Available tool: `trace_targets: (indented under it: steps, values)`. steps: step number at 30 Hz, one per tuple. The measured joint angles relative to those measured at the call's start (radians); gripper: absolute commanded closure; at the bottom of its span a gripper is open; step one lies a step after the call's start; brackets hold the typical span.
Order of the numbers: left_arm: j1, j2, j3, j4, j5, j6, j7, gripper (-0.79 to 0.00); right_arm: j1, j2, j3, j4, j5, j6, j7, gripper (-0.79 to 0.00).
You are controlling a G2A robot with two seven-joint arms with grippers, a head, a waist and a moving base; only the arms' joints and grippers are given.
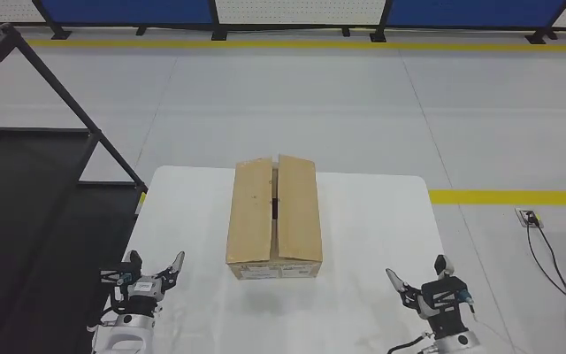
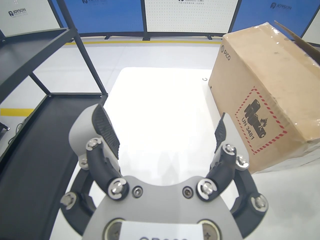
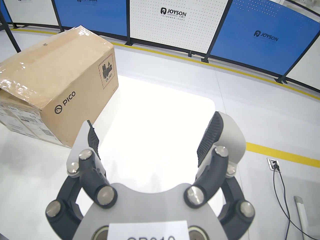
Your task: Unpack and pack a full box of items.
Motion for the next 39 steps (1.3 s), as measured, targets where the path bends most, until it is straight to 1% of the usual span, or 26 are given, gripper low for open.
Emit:
trace_targets:
  steps: [7,9,12,16,19,22,30,33,36,39]
  values:
    - [-0.001,0.000,0.000,0.002,0.000,0.000,-0.002,-0.785,0.000,0.000,0.000,0.000,0.000,0.000,0.000,-0.785]
    - [-0.018,-0.002,0.008,0.016,0.000,0.003,-0.015,-0.785,0.004,-0.001,-0.003,0.002,0.007,0.001,-0.001,-0.785]
    - [-0.075,-0.007,0.050,0.055,-0.005,-0.022,-0.045,-0.785,0.025,-0.006,-0.025,0.006,-0.010,0.023,-0.016,-0.785]
    - [-0.175,-0.017,0.103,0.139,-0.030,-0.052,-0.074,-0.785,0.048,-0.015,-0.083,0.006,-0.107,0.118,-0.074,-0.785]
    - [-0.234,-0.024,0.139,0.193,-0.046,-0.067,-0.082,-0.785,0.061,-0.022,-0.119,0.013,-0.158,0.164,-0.104,-0.785]
    - [-0.267,-0.029,0.179,0.231,-0.022,-0.087,-0.080,-0.785,0.067,-0.025,-0.131,0.019,-0.182,0.198,-0.110,-0.785]
    - [-0.268,-0.029,0.186,0.237,-0.003,-0.089,-0.082,-0.785,0.067,-0.025,-0.130,0.019,-0.180,0.195,-0.109,-0.785]
    - [-0.260,-0.029,0.189,0.224,0.017,-0.088,-0.074,-0.785,0.080,-0.028,-0.139,0.025,-0.210,0.225,-0.102,-0.785]
    - [-0.259,-0.031,0.213,0.201,0.065,-0.088,-0.087,-0.785,0.109,-0.033,-0.182,0.030,-0.263,0.226,-0.154,-0.785]
    - [-0.263,-0.033,0.232,0.197,0.099,-0.086,-0.093,-0.785,0.133,-0.034,-0.218,0.045,-0.376,0.224,-0.203,-0.785]
